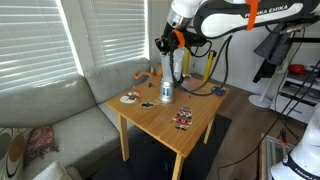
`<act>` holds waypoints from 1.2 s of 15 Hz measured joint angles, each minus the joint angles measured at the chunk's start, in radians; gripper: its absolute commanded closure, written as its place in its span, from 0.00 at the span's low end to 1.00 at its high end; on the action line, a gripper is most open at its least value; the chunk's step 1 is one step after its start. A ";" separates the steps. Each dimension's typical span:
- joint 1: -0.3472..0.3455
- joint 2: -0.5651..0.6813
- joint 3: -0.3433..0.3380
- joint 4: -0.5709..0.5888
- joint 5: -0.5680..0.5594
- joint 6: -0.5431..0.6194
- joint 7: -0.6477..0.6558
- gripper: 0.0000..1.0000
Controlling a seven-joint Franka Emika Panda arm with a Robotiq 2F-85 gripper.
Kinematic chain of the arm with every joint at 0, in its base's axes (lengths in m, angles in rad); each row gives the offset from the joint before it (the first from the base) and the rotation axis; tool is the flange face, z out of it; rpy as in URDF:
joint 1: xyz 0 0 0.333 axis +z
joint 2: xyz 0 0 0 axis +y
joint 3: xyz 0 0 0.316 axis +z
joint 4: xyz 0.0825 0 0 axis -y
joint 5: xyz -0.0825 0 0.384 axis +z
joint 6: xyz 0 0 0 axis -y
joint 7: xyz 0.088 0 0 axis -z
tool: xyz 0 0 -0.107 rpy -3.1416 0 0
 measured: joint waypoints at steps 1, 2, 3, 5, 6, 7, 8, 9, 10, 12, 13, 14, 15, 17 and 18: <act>0.001 0.005 0.000 0.005 0.003 0.002 0.000 1.00; 0.001 0.009 0.000 0.010 0.007 0.006 0.001 1.00; 0.002 0.013 0.000 0.013 0.010 0.010 0.002 1.00; 0.005 0.021 0.000 0.022 0.014 0.018 0.005 1.00; 0.007 0.024 0.000 0.026 0.015 0.020 0.008 1.00; 0.010 0.027 -0.001 0.029 0.015 0.020 0.010 1.00; 0.013 0.029 -0.001 0.031 0.018 0.020 0.011 1.00; 0.015 0.031 -0.001 0.032 0.021 0.020 0.011 1.00; 0.018 0.031 -0.002 0.033 0.024 0.020 0.011 1.00; 0.021 0.031 -0.005 0.034 0.030 0.020 0.011 1.00; 0.023 0.031 -0.008 0.034 0.032 0.020 0.011 1.00; 0.023 0.031 -0.011 0.034 0.035 0.020 0.011 1.00; 0.023 0.031 -0.014 0.034 0.039 0.019 0.011 1.00; 0.023 0.031 -0.023 0.035 0.050 0.019 0.011 1.00; 0.023 0.030 -0.028 0.035 0.055 0.019 0.011 1.00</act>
